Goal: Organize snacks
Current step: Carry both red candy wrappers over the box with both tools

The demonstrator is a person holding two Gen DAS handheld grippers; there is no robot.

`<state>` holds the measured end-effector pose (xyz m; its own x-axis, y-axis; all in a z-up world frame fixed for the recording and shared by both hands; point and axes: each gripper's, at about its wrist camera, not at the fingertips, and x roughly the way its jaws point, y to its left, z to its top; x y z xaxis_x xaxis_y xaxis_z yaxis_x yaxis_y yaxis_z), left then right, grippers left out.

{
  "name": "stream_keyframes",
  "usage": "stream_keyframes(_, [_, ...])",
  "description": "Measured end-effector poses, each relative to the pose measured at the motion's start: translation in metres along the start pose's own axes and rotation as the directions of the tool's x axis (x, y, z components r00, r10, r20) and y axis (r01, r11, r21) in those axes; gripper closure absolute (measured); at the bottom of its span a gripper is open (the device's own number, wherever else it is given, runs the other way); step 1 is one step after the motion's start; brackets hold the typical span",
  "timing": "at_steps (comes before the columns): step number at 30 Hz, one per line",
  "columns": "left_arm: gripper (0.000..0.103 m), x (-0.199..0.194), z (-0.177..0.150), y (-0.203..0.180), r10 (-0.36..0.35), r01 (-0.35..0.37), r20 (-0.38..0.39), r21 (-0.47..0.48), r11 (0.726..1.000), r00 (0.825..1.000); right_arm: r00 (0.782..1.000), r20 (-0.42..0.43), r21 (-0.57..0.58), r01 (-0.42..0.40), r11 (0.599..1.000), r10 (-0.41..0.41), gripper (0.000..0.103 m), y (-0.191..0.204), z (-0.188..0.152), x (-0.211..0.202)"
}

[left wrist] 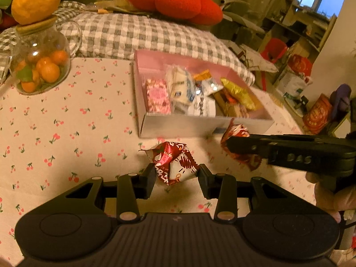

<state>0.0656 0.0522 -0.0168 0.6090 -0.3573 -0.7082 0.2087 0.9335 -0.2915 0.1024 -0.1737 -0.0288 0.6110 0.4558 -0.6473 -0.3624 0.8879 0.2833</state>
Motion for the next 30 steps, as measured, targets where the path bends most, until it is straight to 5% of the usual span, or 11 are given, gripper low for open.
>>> stream_keyframes(10, [0.066,-0.006,0.036,-0.008,0.008,-0.009,0.083,0.016,1.0,0.997,0.992,0.116,0.108,0.041,0.993,-0.053,0.078,-0.022,0.042,-0.024])
stream_keyframes(23, [0.065,0.043,0.094,-0.001,0.04,-0.026,0.135,-0.104,0.994,0.99,0.984,0.108,0.199,0.117,0.973,-0.14,0.078,-0.057,0.06,0.018])
stream_keyframes(30, [0.065,0.063,0.144,-0.023,0.127,-0.131,0.141,0.017,0.991,0.982,0.986,0.104,0.193,0.106,0.975,-0.128,0.077,-0.054,0.066,0.028])
